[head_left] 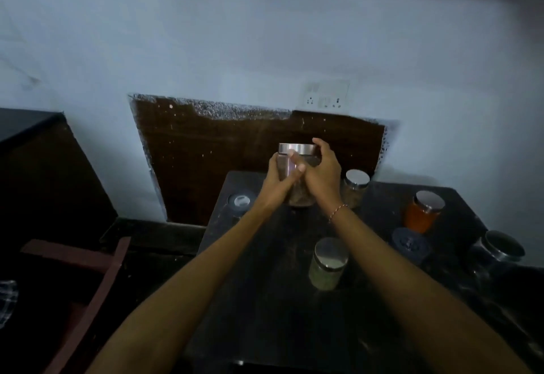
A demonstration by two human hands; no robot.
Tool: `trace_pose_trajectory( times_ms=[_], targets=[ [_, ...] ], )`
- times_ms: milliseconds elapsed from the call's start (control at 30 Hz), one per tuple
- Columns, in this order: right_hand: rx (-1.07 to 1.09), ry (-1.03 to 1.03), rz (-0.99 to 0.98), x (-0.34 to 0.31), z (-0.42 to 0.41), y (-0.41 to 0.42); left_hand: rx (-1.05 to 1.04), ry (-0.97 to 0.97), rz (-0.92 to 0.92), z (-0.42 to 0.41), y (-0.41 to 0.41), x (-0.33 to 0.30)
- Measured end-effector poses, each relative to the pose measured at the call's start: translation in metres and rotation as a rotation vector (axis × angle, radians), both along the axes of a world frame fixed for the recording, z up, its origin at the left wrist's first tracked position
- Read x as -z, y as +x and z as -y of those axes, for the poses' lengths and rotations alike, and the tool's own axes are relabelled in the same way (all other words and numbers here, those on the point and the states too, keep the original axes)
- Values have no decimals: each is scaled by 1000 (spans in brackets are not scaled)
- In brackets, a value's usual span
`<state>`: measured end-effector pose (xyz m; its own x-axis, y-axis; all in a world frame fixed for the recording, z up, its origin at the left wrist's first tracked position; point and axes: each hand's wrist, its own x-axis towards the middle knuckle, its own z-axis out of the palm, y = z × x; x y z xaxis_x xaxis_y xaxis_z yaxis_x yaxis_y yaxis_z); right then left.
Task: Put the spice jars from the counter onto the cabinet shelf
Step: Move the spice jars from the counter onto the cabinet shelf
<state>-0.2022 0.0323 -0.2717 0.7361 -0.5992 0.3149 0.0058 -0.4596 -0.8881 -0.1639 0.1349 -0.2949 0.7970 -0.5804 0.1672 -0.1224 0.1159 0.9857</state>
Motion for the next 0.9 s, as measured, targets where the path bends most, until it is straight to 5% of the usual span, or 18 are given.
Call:
trace_pose_trajectory(
  times_ms=[133, 400, 500, 700, 900],
  targets=[
    [-156, 239, 194, -52, 26, 5, -75, -60, -45, 16, 24, -46],
    [-590, 285, 178, -88, 54, 11, 201, -410, -192, 50, 53, -120],
    [-520, 312, 267, -102, 53, 20, 216, -408, -152, 57, 61, -139],
    [-1, -134, 423, -125, 53, 33, -62, -334, -97, 64, 53, -161],
    [-94, -202, 567, -128, 43, 39, -63, -340, 17, 62, 42, -178]
  ],
)
